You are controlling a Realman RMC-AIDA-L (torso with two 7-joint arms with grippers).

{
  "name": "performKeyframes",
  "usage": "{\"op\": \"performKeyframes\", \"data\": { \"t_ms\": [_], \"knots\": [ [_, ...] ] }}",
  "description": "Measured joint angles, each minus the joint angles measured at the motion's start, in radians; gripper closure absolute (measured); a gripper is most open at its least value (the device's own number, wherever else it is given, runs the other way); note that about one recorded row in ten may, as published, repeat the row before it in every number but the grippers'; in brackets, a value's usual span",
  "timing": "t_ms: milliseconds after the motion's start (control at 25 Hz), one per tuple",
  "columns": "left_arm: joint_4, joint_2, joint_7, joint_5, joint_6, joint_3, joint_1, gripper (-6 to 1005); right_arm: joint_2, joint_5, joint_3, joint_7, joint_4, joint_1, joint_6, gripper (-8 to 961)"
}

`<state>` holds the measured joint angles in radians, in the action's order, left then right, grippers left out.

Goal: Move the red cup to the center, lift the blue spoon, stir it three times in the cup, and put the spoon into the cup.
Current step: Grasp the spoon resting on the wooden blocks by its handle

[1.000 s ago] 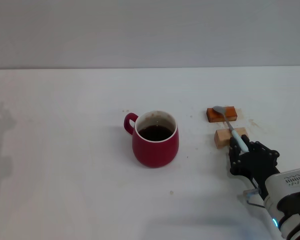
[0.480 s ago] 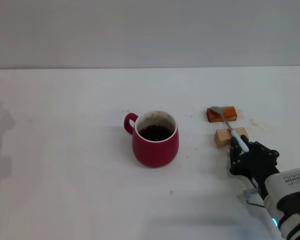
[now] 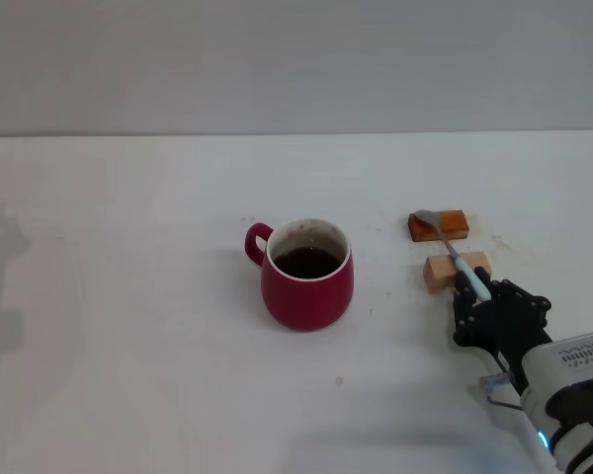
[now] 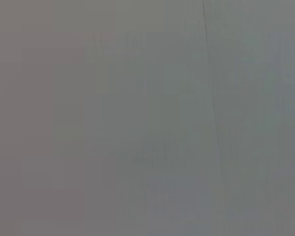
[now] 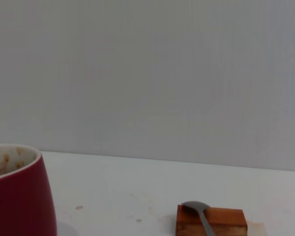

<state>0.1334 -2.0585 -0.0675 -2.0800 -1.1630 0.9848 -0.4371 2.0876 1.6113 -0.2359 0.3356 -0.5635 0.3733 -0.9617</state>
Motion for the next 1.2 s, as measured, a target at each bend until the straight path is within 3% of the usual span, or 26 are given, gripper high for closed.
{"op": "performKeyframes", "data": {
  "t_ms": [600, 1200],
  "knots": [
    [0.002, -0.001, 0.0, 0.0, 0.015, 0.0, -0.005, 842, -0.008, 0.004, 0.0, 0.003, -0.007, -0.007, -0.079, 785],
    [0.005, -0.002, 0.0, 0.0, 0.016, 0.0, -0.005, 842, -0.007, 0.004, 0.001, -0.003, -0.002, 0.001, -0.013, 786]
  ]
}}
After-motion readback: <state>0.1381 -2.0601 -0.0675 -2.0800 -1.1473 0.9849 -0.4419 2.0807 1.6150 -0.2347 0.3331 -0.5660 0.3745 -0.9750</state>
